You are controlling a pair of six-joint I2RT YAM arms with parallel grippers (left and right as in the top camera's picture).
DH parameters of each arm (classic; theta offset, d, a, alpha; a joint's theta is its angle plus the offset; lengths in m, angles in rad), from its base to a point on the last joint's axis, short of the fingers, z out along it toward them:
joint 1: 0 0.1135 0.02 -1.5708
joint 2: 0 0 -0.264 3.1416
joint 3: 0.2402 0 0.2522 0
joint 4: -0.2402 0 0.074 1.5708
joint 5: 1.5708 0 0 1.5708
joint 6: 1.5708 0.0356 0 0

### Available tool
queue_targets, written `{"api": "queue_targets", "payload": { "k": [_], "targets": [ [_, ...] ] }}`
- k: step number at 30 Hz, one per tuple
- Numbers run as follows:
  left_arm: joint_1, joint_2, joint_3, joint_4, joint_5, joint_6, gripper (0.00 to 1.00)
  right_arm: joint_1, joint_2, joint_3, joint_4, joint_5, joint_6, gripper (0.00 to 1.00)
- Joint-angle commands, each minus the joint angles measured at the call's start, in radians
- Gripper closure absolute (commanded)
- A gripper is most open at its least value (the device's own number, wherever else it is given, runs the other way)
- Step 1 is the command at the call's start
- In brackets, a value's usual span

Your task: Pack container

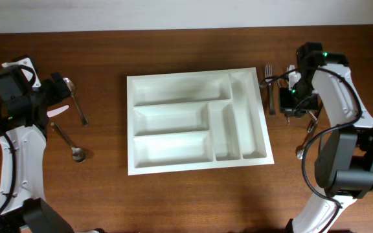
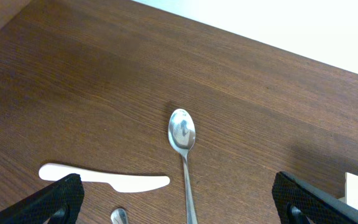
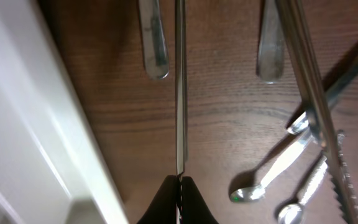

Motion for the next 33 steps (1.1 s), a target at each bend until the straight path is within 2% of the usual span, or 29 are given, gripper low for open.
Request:
{"api": "queue_targets", "payload": {
  "k": [1, 12, 26, 33],
  "targets": [
    [0.006, 0.005, 0.019, 0.002, -0.011, 0.001, 0.01, -0.001, -0.022, -0.077, 0.055, 0.013, 0.038, 0.96],
    [0.006, 0.005, 0.019, 0.002, -0.011, 0.001, 0.01, -0.001, -0.022, -0.230, 0.209, 0.010, 0.056, 0.96],
    [0.006, 0.005, 0.019, 0.002, -0.011, 0.001, 0.01, -0.001, -0.022, -0.236, 0.323, 0.010, 0.056, 0.96],
    [0.006, 0.005, 0.019, 0.002, -0.011, 0.001, 0.01, -0.001, -0.005, -0.236, 0.327, 0.013, 0.056, 0.96]
  ]
}}
